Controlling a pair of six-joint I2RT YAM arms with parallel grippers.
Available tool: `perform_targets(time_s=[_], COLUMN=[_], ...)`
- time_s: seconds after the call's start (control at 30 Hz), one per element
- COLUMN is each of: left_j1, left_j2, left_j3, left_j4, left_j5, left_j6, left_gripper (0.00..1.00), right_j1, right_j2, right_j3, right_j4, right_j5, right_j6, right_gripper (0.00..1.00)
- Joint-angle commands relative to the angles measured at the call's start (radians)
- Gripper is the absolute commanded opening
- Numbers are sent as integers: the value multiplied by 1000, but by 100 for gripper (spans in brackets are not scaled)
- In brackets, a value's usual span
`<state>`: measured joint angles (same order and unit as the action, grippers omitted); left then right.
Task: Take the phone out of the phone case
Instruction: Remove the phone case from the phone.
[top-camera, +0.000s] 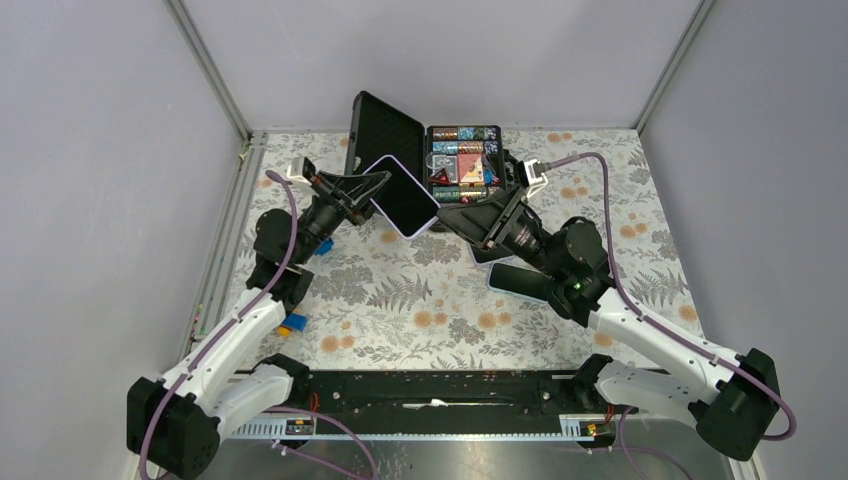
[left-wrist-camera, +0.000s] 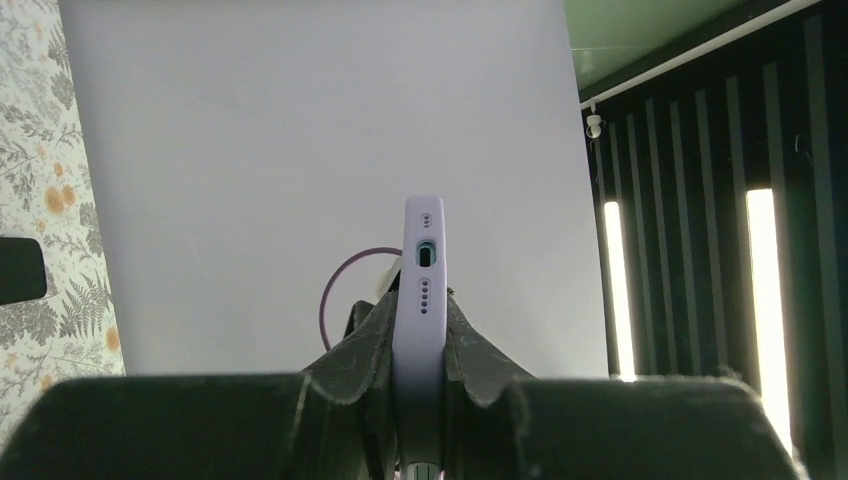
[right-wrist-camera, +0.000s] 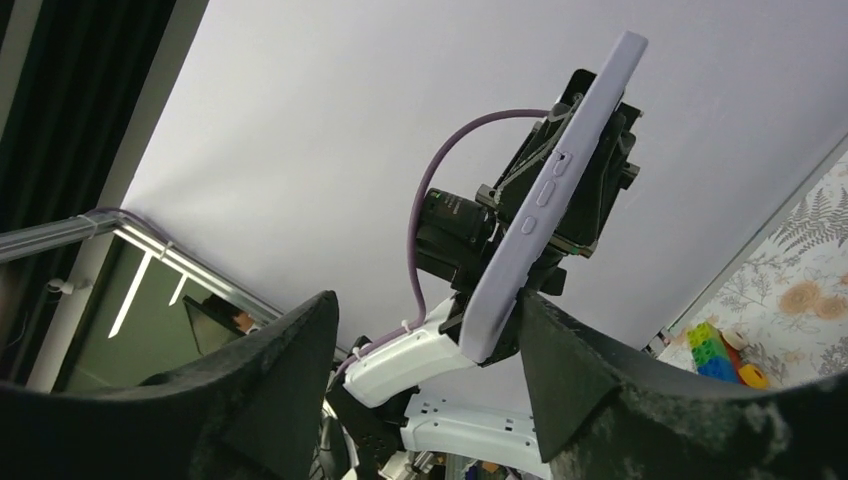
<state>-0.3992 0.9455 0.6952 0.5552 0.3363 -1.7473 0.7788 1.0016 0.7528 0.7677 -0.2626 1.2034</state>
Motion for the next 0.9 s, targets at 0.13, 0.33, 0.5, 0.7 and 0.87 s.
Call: perform_targets(time_s=[0.13, 0.33, 0.5, 0.7, 0.87], left_j1=[-1, -1, -1, -1, -1], left_j2=[24, 22, 10, -6, -12], left_j3=[34, 24, 24, 24, 25], left_j4=[148, 167, 155, 134, 109], left_j5=[7, 8, 15, 15, 19], left_j6=[-74, -94, -85, -64, -44], left_gripper=[0, 0, 0, 0, 0], right_j1=[6, 3, -3, -17, -27], right_j2=[49, 37, 38, 42, 38], right_j3=[44, 0, -36, -37, -28], right_j4=[18, 43, 60, 70, 11], right_j5=[-10, 45, 65, 61, 57], right_j6=[7, 50, 90, 111, 119], right_gripper=[48, 44, 68, 62, 69])
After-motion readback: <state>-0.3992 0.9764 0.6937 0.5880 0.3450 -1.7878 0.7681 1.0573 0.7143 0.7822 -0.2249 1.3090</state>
